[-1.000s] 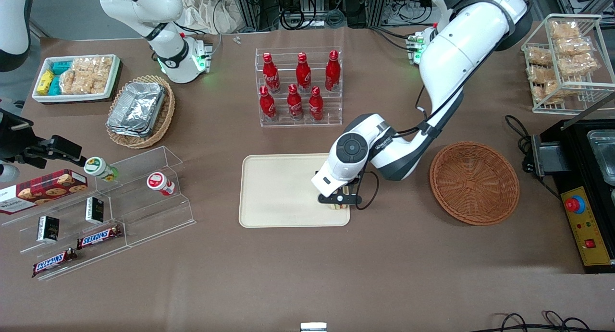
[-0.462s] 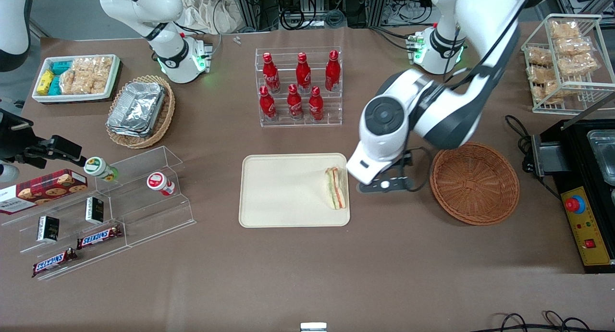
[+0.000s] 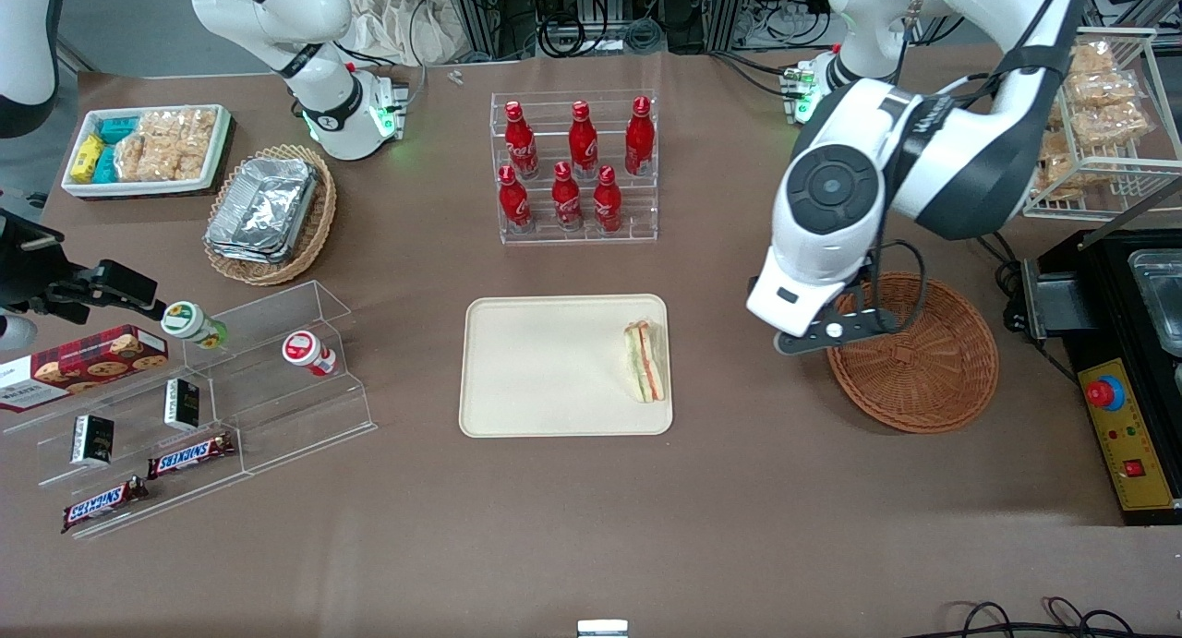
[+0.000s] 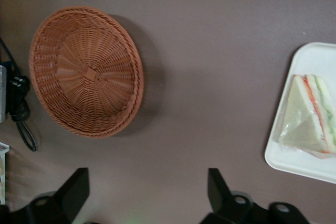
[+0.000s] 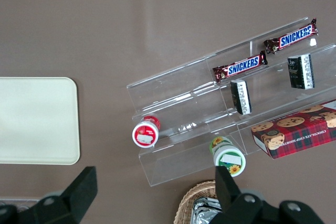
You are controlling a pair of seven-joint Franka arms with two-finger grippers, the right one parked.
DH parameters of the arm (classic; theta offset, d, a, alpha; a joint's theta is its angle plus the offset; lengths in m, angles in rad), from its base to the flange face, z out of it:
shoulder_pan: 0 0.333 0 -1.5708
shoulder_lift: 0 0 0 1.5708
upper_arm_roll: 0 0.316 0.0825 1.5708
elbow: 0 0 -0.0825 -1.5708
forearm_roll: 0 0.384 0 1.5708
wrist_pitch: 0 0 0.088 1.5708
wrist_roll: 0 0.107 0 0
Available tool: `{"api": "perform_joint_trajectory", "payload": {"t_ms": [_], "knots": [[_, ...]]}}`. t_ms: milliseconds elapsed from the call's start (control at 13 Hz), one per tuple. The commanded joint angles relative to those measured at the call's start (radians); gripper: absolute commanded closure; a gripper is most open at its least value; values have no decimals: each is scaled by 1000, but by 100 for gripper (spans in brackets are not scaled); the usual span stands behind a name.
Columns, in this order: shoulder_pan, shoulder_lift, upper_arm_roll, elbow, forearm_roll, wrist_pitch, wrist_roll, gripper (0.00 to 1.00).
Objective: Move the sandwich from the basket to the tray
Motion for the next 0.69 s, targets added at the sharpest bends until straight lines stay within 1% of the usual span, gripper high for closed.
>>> {"api": "perform_joint_trajectory", "payload": {"t_ms": [0, 154, 308, 385, 538, 615], "knots": [[50, -69, 2, -25, -21, -10, 77, 0], [128, -101, -1, -29, -31, -13, 150, 0], [160, -120, 5, -25, -39, -19, 231, 0], [154, -127, 65, -22, -69, -34, 306, 0], [92, -199, 273, -25, -172, -39, 507, 0], [53, -224, 372, -28, -194, -40, 607, 0]]}}
